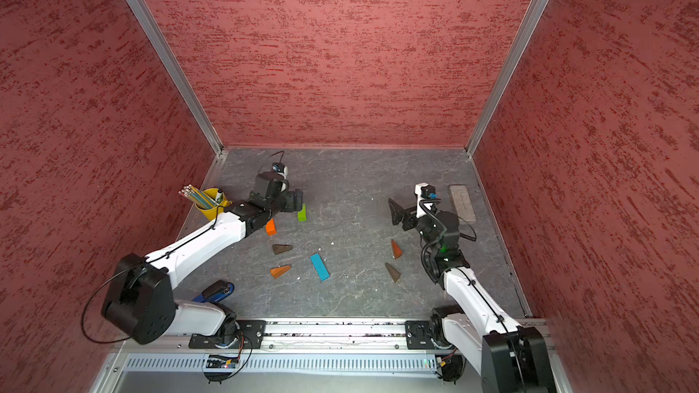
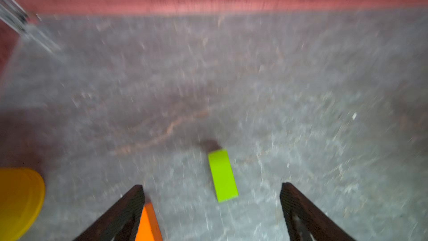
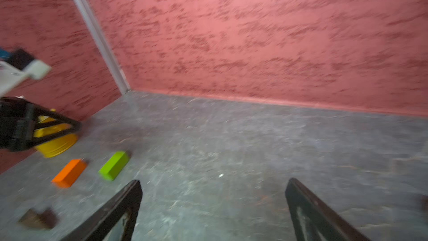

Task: Assemble a small pinwheel with building blocks
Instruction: Pick up the building block from the center of the board.

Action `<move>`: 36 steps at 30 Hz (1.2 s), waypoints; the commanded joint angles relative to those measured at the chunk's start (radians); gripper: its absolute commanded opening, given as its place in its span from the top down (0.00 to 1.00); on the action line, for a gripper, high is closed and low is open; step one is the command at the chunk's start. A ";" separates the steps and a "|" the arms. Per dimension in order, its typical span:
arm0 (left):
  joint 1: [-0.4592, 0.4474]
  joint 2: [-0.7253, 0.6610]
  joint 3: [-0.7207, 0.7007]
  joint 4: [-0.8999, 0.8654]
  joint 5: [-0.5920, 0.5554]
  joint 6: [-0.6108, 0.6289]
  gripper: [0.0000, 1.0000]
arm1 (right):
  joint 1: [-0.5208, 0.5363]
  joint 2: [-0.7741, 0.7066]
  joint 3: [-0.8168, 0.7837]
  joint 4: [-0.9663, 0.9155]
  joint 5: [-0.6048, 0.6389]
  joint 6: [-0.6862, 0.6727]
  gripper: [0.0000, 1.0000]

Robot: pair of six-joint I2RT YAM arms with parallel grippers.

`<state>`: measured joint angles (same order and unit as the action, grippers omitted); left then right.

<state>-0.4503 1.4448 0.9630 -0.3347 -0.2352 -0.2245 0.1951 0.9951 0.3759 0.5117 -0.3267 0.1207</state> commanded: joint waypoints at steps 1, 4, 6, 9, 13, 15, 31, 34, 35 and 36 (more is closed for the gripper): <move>0.000 0.081 0.022 -0.129 0.013 -0.138 0.10 | 0.077 0.063 0.051 -0.062 -0.033 0.022 0.01; -0.033 0.187 0.124 -0.240 -0.031 -0.199 0.13 | 0.139 0.119 0.078 -0.058 -0.028 0.027 0.01; -0.053 0.233 0.167 -0.269 -0.048 -0.215 0.13 | 0.171 0.129 0.075 -0.038 -0.020 0.033 0.01; -0.057 0.264 0.185 -0.218 -0.021 -0.228 0.13 | 0.199 0.137 0.056 0.017 -0.016 0.060 0.01; -0.055 0.282 0.231 -0.238 -0.050 -0.230 0.15 | 0.233 0.155 0.057 0.020 -0.008 0.065 0.01; -0.044 0.299 0.245 -0.252 -0.036 -0.233 0.16 | 0.244 0.162 0.057 0.029 -0.001 0.066 0.01; -0.059 0.432 0.320 -0.260 -0.066 -0.242 0.29 | 0.256 0.192 0.054 0.044 -0.002 0.043 0.01; -0.052 0.437 0.306 -0.243 -0.061 -0.241 0.29 | 0.257 0.202 0.076 0.003 -0.005 0.023 0.01; -0.047 0.439 0.303 -0.234 -0.048 -0.235 0.30 | 0.256 0.206 0.083 -0.004 -0.003 0.023 0.01; -0.045 0.439 0.298 -0.222 -0.035 -0.226 0.30 | 0.257 0.207 0.087 -0.006 -0.002 0.024 0.01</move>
<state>-0.5011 1.8668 1.2640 -0.5747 -0.2722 -0.4561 0.4446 1.2007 0.4313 0.5243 -0.3367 0.1562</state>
